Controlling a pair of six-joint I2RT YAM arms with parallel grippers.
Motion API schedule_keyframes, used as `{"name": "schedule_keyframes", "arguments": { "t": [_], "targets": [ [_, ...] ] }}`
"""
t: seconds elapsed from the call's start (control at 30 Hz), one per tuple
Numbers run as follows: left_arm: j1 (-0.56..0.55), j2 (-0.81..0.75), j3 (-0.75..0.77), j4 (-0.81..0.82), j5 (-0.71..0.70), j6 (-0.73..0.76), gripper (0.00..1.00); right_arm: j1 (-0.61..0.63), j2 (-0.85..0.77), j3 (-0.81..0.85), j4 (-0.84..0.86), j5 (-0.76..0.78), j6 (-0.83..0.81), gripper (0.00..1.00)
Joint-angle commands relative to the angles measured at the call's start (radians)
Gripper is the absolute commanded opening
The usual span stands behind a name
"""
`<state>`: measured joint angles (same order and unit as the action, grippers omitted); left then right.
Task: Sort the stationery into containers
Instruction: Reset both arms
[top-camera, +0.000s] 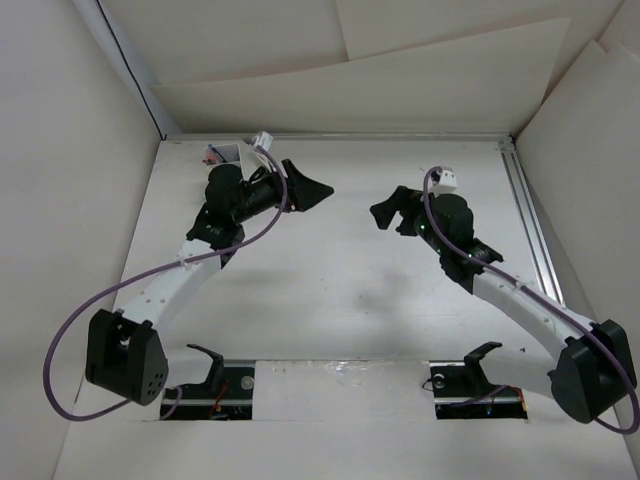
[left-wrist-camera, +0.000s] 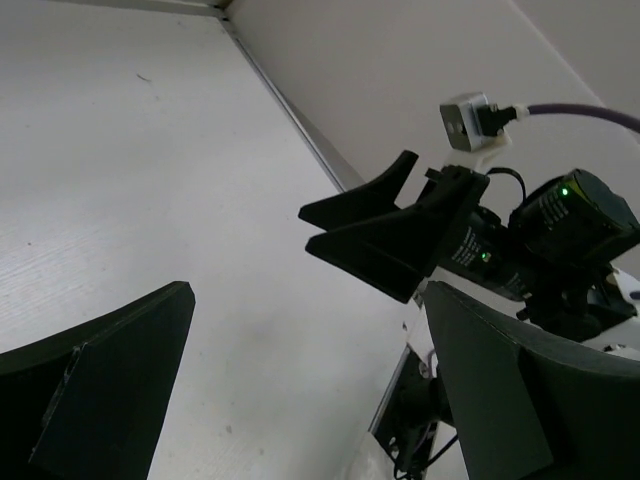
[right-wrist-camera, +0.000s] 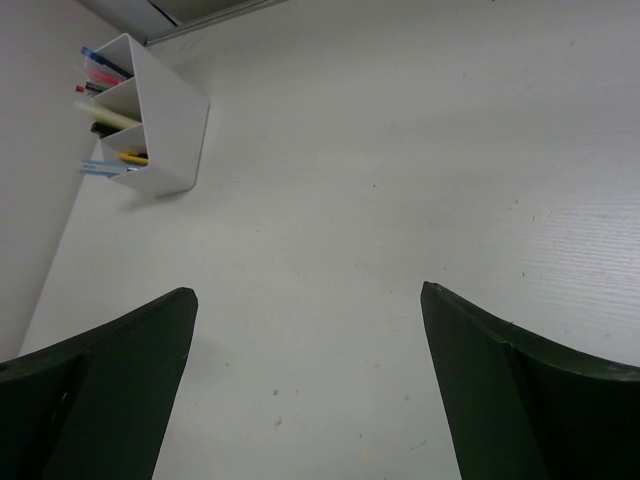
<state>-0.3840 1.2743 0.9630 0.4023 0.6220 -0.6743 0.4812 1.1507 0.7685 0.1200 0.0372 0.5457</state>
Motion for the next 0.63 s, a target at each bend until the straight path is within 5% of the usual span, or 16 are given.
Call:
{"name": "schedule_keyframes", "arguments": {
  "t": [0.0,0.6],
  "targets": [
    [0.008,-0.085,-0.078,0.092,0.101,-0.027,1.00,0.025,-0.052,-0.005,0.053,0.029,-0.021,1.00],
    [0.022,-0.147,-0.222,0.175,0.167,-0.036,1.00,0.080,-0.126,-0.035,0.063,0.093,-0.058,1.00]
  ]
}}
